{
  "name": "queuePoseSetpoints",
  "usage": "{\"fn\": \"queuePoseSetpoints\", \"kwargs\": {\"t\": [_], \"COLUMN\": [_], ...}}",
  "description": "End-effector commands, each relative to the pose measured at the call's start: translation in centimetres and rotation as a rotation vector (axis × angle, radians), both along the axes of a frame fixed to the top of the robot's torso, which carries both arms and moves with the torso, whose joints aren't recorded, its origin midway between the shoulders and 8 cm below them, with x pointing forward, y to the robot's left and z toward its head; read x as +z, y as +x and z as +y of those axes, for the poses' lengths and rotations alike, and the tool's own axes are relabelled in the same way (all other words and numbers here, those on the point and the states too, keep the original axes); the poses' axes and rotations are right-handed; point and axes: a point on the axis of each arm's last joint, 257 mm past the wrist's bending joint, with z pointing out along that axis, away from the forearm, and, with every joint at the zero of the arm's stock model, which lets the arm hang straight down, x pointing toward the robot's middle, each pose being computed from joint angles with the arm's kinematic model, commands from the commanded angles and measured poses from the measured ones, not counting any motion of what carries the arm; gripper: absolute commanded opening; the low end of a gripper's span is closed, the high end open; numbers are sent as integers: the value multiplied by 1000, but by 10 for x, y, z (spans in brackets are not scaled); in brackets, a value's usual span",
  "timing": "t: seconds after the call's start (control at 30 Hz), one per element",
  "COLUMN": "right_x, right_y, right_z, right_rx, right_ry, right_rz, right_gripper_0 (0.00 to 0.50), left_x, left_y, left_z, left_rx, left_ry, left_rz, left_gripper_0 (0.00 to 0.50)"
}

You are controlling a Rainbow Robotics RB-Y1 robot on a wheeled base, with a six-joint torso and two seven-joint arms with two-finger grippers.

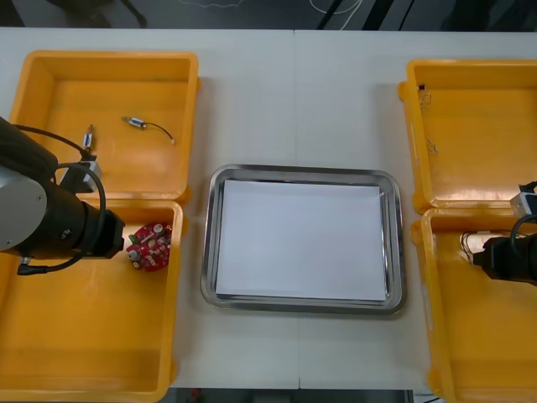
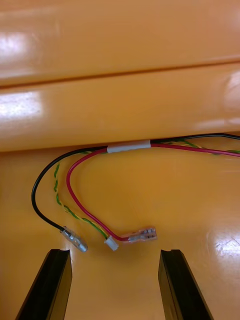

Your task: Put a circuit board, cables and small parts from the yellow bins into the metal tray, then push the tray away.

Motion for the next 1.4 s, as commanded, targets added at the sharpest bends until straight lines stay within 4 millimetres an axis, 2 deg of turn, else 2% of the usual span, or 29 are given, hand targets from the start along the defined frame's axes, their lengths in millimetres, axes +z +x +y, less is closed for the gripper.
{"fn": "queuePoseSetpoints", "kwargs": {"t": [0.03,0.2,0.53,0.8,1.23,1.4], "right_x": [-16,-24,-31,-32,-36,-47], "right_y": [-7,-12,-12,-8,-5,4], "right_z": [11,14,18,21,18,11], "right_rx": [12,3,8,16,23,17], "right_ry": [14,30,28,15,-23,-35], "right_rz": [3,6,-12,-31,-45,-81], "right_gripper_0": [500,500,500,500,500,500], "left_x": [-3,-13,-30,-50,-63,-67], "left_y": [3,7,3,16,17,16], "left_z": [-21,-24,-24,-18,-18,-18], "left_rx": [92,98,94,113,119,119], "left_ry": [-84,-116,-85,-60,-49,-43], "left_rz": [-38,-79,-65,-76,-59,-53], "left_gripper_0": [500,500,500,500,500,500]}}
